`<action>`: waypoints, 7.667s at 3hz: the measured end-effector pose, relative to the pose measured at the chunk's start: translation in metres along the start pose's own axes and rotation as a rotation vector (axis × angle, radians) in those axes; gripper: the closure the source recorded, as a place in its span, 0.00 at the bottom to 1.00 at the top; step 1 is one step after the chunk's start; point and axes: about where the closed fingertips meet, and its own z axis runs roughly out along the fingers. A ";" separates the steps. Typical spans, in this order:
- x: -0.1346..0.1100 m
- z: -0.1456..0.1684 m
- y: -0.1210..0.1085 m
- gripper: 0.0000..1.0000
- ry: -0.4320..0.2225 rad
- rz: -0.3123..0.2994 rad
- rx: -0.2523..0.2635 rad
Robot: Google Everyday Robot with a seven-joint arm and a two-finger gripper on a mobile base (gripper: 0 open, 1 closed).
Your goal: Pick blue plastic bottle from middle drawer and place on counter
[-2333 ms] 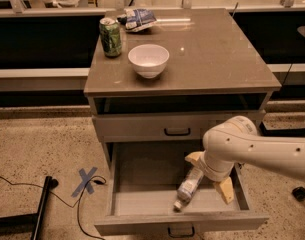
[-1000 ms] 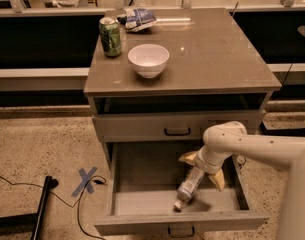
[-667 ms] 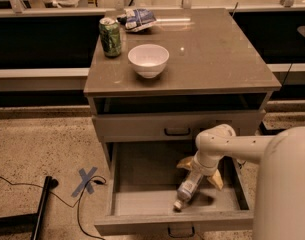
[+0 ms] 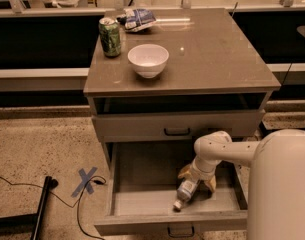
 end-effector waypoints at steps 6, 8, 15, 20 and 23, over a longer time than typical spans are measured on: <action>-0.016 -0.179 0.034 1.00 -0.038 -0.074 0.838; -0.056 -0.299 0.055 1.00 0.226 -0.085 0.978; 0.080 -0.547 -0.174 1.00 0.232 0.046 0.466; 0.148 -0.519 -0.182 0.00 0.282 0.115 0.303; 0.148 -0.592 -0.117 0.00 0.403 0.251 0.473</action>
Offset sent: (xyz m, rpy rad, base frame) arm -0.0008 0.0284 0.0669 0.2969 -0.0715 0.0865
